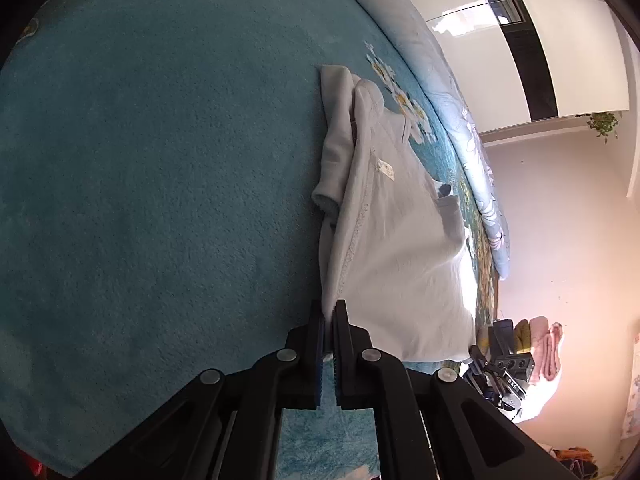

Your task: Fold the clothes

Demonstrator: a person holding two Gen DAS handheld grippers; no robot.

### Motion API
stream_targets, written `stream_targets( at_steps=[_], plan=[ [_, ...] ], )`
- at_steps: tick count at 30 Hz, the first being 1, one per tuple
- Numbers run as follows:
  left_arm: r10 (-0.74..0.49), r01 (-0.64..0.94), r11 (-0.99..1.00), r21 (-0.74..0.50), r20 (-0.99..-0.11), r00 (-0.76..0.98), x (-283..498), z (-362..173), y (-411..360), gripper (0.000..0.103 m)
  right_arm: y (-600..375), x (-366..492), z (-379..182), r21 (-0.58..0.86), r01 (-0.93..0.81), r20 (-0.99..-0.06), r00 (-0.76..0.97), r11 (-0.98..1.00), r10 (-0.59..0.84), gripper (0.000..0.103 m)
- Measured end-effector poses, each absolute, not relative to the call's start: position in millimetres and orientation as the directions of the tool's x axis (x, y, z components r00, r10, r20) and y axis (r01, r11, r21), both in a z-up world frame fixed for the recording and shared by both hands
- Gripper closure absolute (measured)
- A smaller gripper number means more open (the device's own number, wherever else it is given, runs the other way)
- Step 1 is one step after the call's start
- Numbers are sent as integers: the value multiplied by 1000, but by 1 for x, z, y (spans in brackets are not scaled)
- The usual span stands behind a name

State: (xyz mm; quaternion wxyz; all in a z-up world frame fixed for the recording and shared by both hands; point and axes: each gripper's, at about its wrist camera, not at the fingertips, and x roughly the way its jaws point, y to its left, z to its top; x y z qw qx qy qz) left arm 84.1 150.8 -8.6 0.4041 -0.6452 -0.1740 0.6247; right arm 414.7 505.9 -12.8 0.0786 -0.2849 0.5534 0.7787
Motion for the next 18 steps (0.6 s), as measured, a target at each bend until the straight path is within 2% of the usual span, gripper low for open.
stream_targets(
  at_steps=[3,7,9,10,11,12,13,18],
  plan=[
    [732,-326,-599,-732,-665,148,82,2,145,97,506,412,-10,798,-451,-552,-813,-401,-184,94],
    [684,-386,-640,-664,-722,106,83,14,145,94,506,416,2,744,-485,-595,-794,-460,-126,93],
    [683,-419,-642,-642,-727,69,77,24,143,85,508,422,10,695,-510,-625,-777,-507,-75,93],
    [681,-434,-644,-630,-730,49,73,29,141,80,512,418,13,682,-513,-630,-774,-522,-63,90],
    [676,-447,-651,-614,-736,27,67,34,140,70,516,413,15,674,-511,-632,-773,-534,-57,87],
    [668,-462,-656,-596,-744,11,61,38,144,65,521,407,17,665,-510,-633,-772,-546,-50,80],
    [661,-476,-661,-581,-751,-1,55,42,153,64,525,401,19,656,-508,-635,-772,-558,-44,75],
    [636,-546,-656,-522,-771,-27,29,46,224,61,547,372,29,610,-500,-640,-768,-615,-11,74]
  ],
)
